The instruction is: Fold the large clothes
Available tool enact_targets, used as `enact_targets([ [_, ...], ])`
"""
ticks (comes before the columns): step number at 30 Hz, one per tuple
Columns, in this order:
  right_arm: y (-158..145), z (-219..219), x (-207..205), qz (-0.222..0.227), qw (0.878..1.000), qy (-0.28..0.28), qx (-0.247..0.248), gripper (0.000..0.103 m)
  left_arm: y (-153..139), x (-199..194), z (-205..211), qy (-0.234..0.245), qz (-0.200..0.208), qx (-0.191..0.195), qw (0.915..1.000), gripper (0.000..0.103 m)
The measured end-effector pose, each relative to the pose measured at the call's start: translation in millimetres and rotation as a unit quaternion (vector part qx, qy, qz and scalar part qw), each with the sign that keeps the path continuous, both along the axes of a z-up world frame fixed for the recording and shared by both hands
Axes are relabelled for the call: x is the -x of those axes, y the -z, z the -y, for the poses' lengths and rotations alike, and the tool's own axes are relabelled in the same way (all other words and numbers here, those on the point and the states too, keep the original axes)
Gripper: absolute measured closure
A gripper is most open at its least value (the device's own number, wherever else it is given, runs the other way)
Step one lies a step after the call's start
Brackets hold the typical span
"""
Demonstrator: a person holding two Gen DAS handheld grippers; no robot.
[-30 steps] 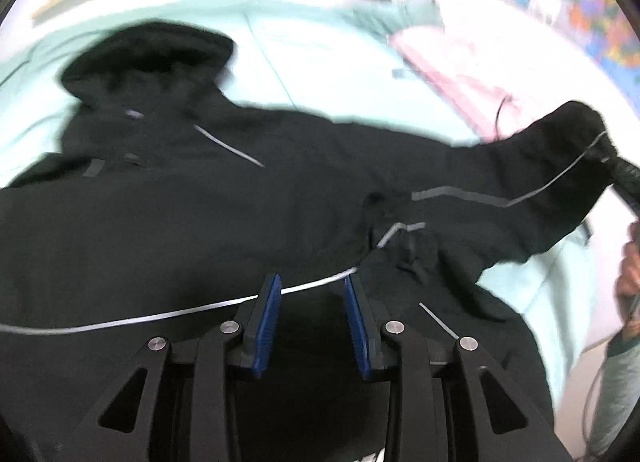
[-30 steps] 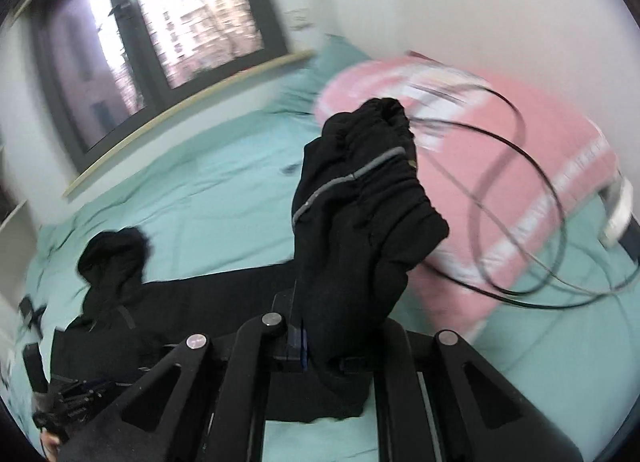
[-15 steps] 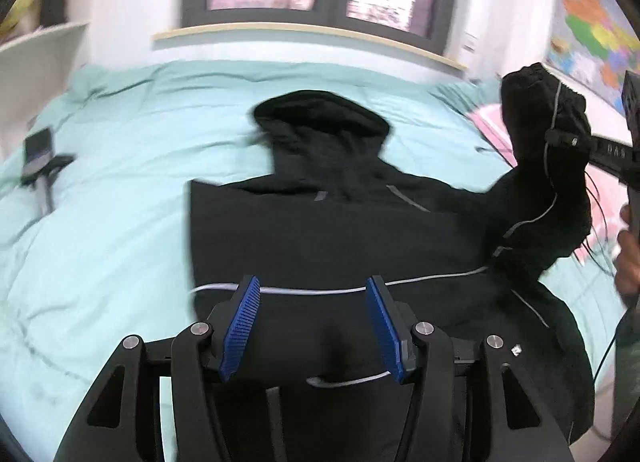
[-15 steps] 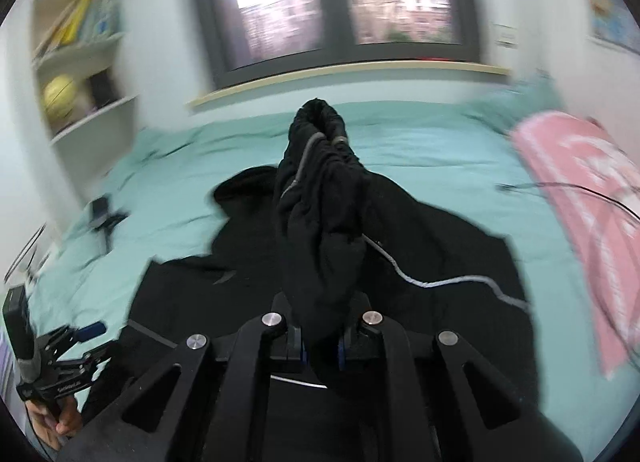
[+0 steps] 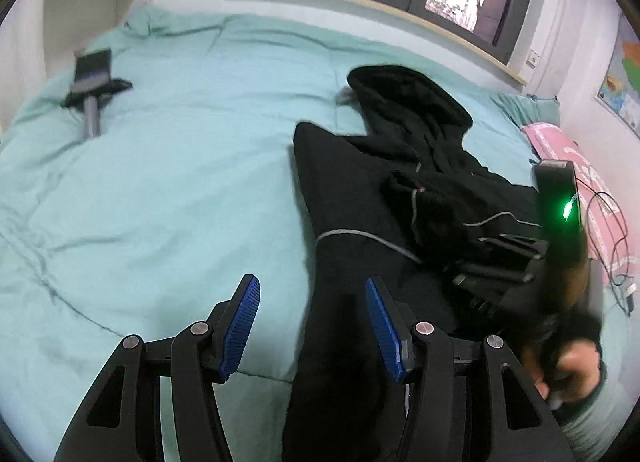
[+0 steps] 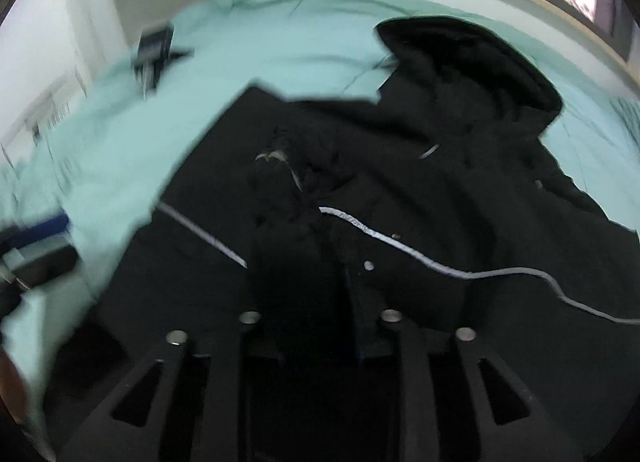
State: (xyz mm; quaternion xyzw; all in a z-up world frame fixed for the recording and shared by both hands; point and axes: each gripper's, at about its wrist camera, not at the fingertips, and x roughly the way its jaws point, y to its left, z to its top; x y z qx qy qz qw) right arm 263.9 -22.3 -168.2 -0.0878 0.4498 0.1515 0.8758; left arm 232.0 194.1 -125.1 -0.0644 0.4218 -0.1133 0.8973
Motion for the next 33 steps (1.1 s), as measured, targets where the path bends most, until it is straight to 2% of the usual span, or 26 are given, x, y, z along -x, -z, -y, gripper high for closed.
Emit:
enact_targets([
  [2,3.2,-8.8,8.8,0.015,0.998,-0.032,0.051,0.070,6.8,-10.7,5.9,0.024,-0.032,0.024,0.9989,0.041],
  [3,-1.1,-9.6,10.9,0.018,0.997,-0.045,0.057,0.067,8.2,-14.3,7.0,0.030,-0.039,0.041,0.9980,0.041],
  [7,-35.3,22.3,24.7,-0.001,0.998,-0.050,-0.039,0.063,2.5,-19.3,12.1,0.035,-0.042,0.073,0.9958,0.041],
  [8,-49.8,36.1,33.0,0.007,0.996,-0.050,-0.068,0.054,-0.7,-19.6,13.9,0.046,-0.041,0.094,0.9937,0.040],
  [9,-60.8,43.0,38.8,0.017,0.995,-0.047,-0.083,0.048,-3.3,-18.2,18.0,0.062,-0.042,0.120,0.9900,0.037],
  [10,-74.8,60.4,49.8,0.037,0.994,-0.034,-0.094,0.037,-5.3,-21.1,22.2,0.097,-0.047,0.172,0.9792,0.032],
  [11,-84.3,79.1,58.1,0.055,0.994,-0.013,-0.095,0.029,-4.4,-26.1,27.0,0.120,-0.053,0.207,0.9696,0.023],
  [12,-90.8,95.6,65.9,0.069,0.994,0.011,-0.090,0.028,-3.4,-31.1,31.5,0.129,-0.060,0.227,0.9634,0.023],
  [13,-94.0,108.4,69.8,0.078,0.993,0.028,-0.083,0.027,-1.4,-37.4,37.5,0.119,-0.069,0.222,0.9654,0.023],
  [15,-100.7,140.0,78.4,0.092,0.991,0.079,-0.056,0.027,6.4,-54.2,55.1,0.077,-0.077,0.150,0.9827,0.023],
  [17,-99.4,175.2,84.5,0.085,0.987,0.130,-0.046,0.026,19.1,-71.8,71.9,0.051,-0.083,0.092,0.9910,0.024],
  [19,-96.9,201.0,85.0,0.079,0.983,0.159,-0.047,0.026,27.7,-82.2,81.9,0.053,-0.083,0.104,0.9898,0.025],
  [20,-94.3,212.5,86.2,0.075,0.981,0.173,-0.043,0.026,28.4,-87.3,89.4,0.061,-0.076,0.116,0.9885,0.029],
  [21,-91.3,221.1,86.1,0.070,0.980,0.183,-0.035,0.026,28.2,-90.7,97.9,0.066,-0.074,0.115,0.9884,0.060],
  [22,-88.7,227.3,84.3,0.065,0.980,0.188,-0.030,0.026,28.8,-97.3,107.7,0.064,-0.083,0.093,0.9901,0.082],
  [23,-86.1,233.5,82.6,0.058,0.979,0.193,-0.025,0.026,28.5,-99.6,110.9,0.062,-0.083,0.087,0.9908,0.083],
  [25,-81.9,240.9,77.0,0.048,0.978,0.201,-0.020,0.026,10.3,-94.0,103.9,0.063,-0.048,0.106,0.9912,0.083],
  [28,-81.7,246.8,76.5,0.051,0.978,0.200,-0.037,0.026,-18.2,-81.1,71.8,0.061,0.000,0.136,0.9888,0.083],
  [31,-72.0,248.6,64.3,0.045,0.978,0.199,-0.052,0.026,-17.5,-77.8,40.9,0.062,-0.005,0.162,0.9849,0.081],
  [33,-50.3,240.8,50.0,0.023,0.979,0.193,-0.056,0.026,8.5,-85.3,30.5,0.050,-0.045,0.151,0.9863,0.080],
])
